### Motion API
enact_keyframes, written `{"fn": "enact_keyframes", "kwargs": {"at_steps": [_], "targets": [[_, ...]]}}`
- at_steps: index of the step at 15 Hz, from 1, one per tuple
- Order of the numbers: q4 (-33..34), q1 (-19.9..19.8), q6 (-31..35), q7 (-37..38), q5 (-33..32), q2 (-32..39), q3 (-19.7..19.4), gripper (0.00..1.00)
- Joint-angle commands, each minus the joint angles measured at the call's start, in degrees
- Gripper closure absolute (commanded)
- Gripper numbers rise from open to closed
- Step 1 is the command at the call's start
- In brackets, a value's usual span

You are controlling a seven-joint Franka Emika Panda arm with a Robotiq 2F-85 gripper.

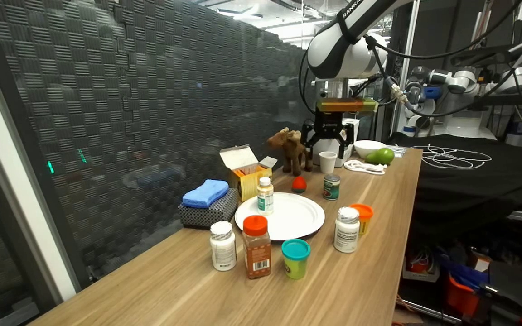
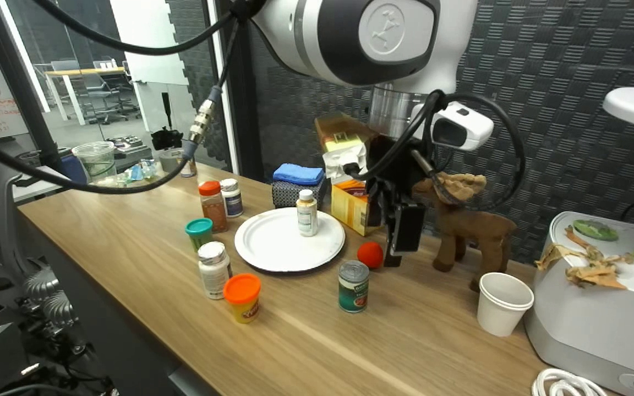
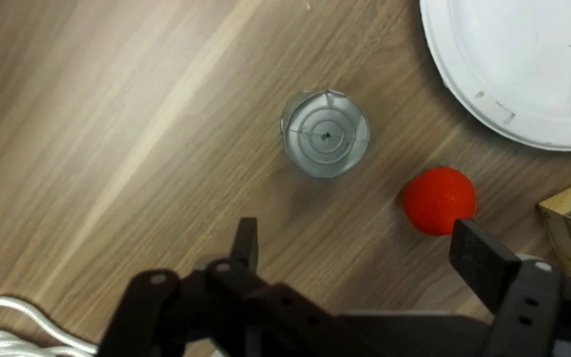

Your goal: Put all the containers on the white plate

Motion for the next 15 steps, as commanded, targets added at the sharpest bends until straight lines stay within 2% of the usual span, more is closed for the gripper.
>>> {"fn": "enact_keyframes", "kwargs": {"at_steps": [1, 10, 11, 12, 13, 15], "targets": [[0.1, 0.1, -2.6, 0.0, 0.2, 0.9, 0.2, 0.0], [-1.2, 0.0, -4.4, -0.5, 1.2, 2.5, 0.9, 0.0], [-1.3, -0.1, -4.3, -0.6, 1.2, 2.5, 0.9, 0.25], [-1.2, -0.1, -4.2, -0.7, 1.3, 2.6, 1.0, 0.27], [-1.2, -0.2, -4.3, -0.8, 1.4, 2.6, 1.0, 0.34], [-1.3, -0.3, -4.1, -0.9, 1.6, 2.6, 1.0, 0.51]]}}
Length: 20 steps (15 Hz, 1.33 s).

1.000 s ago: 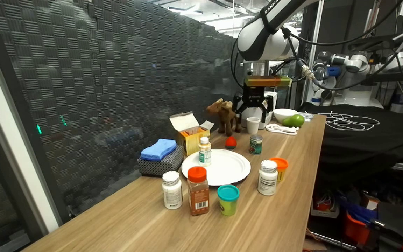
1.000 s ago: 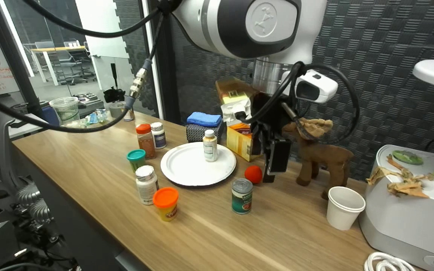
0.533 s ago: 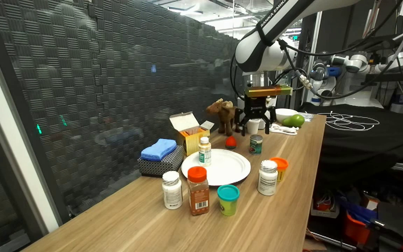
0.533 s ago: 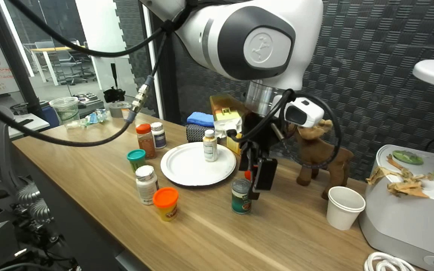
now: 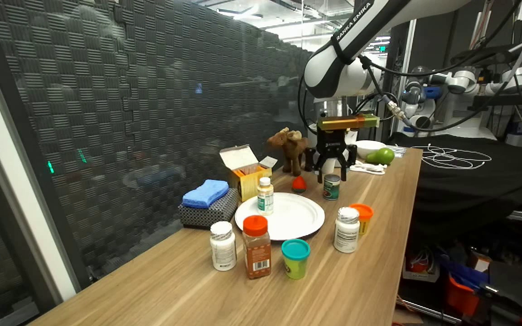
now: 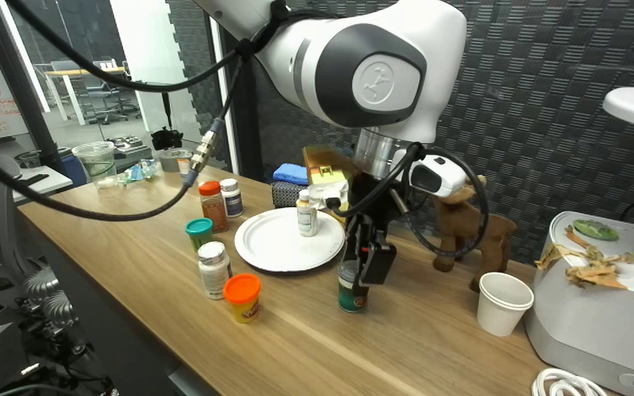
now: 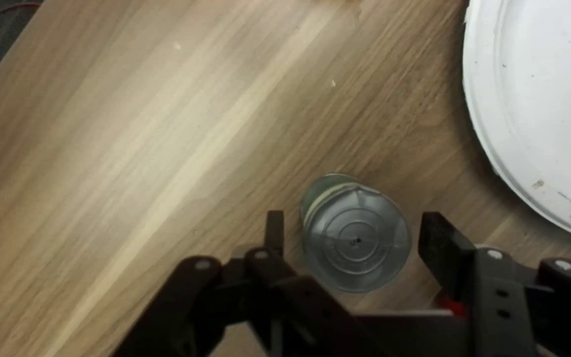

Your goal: Put all the containers on the white plate

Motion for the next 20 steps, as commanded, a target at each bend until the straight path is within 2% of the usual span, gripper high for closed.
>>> {"fn": "enact_keyframes", "kwargs": {"at_steps": [1, 3, 4, 8, 12, 16, 20], "targets": [[-0.4, -0.3, 0.0, -1.0, 1.3, -0.6, 0.3, 0.58], [-0.5, -0.4, 0.4, -1.0, 1.6, -0.7, 0.3, 0.73], [-0.7, -0.3, 0.6, -1.0, 1.6, -0.8, 0.2, 0.77], [-4.1, 0.8, 1.4, 0.5, 0.4, -5.0, -0.2, 0.77], [-5.8, 2.6, 0.1, -0.2, -0.3, -9.0, 0.9, 0.77], [-2.6, 4.6, -3.0, -0.8, -1.1, -7.3, 2.7, 0.77], [-1.0, 6.3, -5.0, -5.6, -3.5, -5.4, 4.9, 0.77]]}}
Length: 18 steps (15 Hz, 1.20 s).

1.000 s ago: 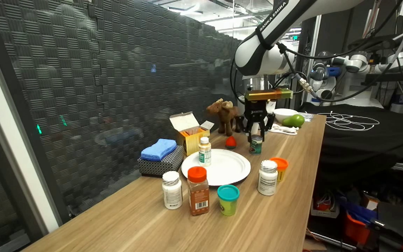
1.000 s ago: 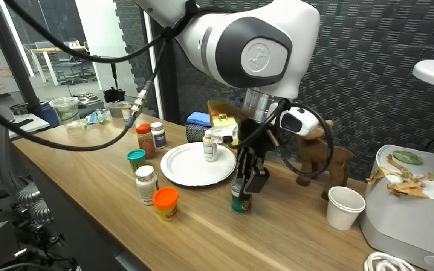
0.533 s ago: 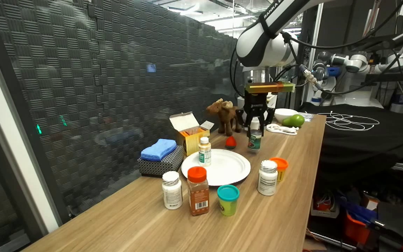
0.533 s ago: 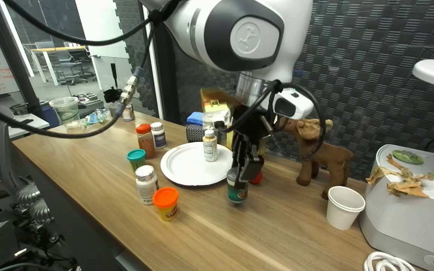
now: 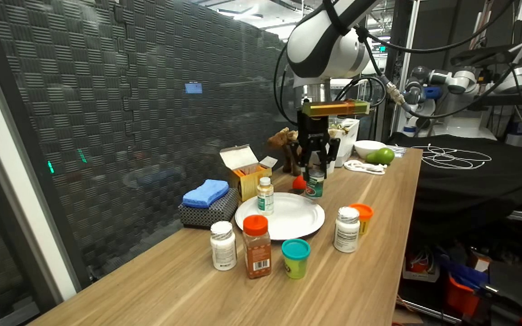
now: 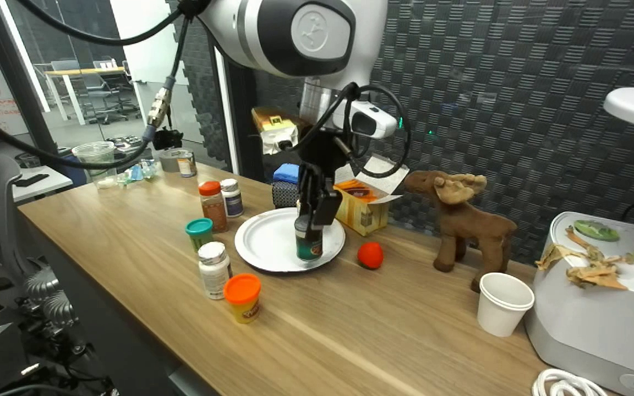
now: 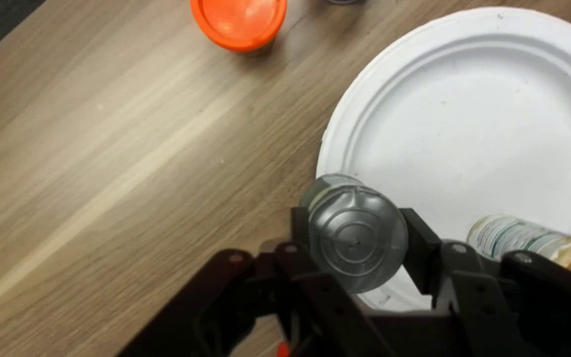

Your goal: Put all the containers on the white plate

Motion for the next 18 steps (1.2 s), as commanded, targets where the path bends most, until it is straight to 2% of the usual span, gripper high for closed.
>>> {"fn": "enact_keyframes", "kwargs": {"at_steps": [1, 7, 10, 18], "targets": [[2.2, 1.3, -2.2, -5.5, -2.9, 1.3, 1.6, 0.77], [1.9, 3.0, 3.2, -13.5, -9.0, 1.6, 3.1, 0.77], [2.4, 2.4, 5.9, -16.7, -7.4, 2.4, 4.0, 0.77], [5.1, 1.3, 7.2, -21.7, -5.0, 5.9, 5.0, 0.77]]}}
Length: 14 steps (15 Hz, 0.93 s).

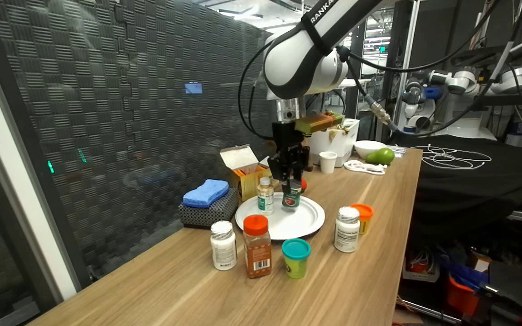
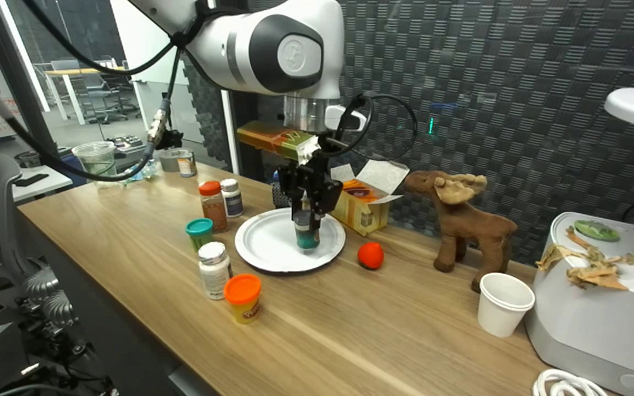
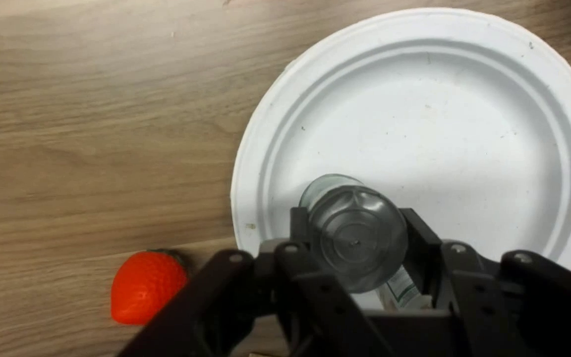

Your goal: Put all the containers on the white plate

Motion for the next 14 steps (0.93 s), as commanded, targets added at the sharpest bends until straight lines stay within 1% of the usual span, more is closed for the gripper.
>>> {"fn": "enact_keyframes", "kwargs": {"at_steps": [1, 6, 7, 8, 9, 11, 12, 13, 14], "targets": [[3.1, -1.5, 0.4, -2.9, 2.3, 2.0, 1.4, 0.77], [5.5, -2.0, 0.1, -4.2, 3.1, 3.7, 1.5, 0.77], [5.8, -2.0, 0.1, -4.4, 3.0, 4.0, 1.5, 0.65], [6.1, -2.0, 0.2, -4.5, 2.9, 4.2, 1.4, 0.49], [6.1, -2.0, 0.0, -4.8, 2.8, 4.4, 1.4, 0.27], [5.9, -2.2, 0.1, -5.2, 2.8, 4.2, 1.4, 0.23], [5.5, -2.3, 0.2, -5.5, 2.9, 3.9, 1.5, 0.17], [5.0, -2.4, 0.5, -5.8, 3.0, 3.3, 1.5, 0.08], [4.6, -2.5, 0.7, -6.1, 3.0, 2.9, 1.5, 0.02]]}}
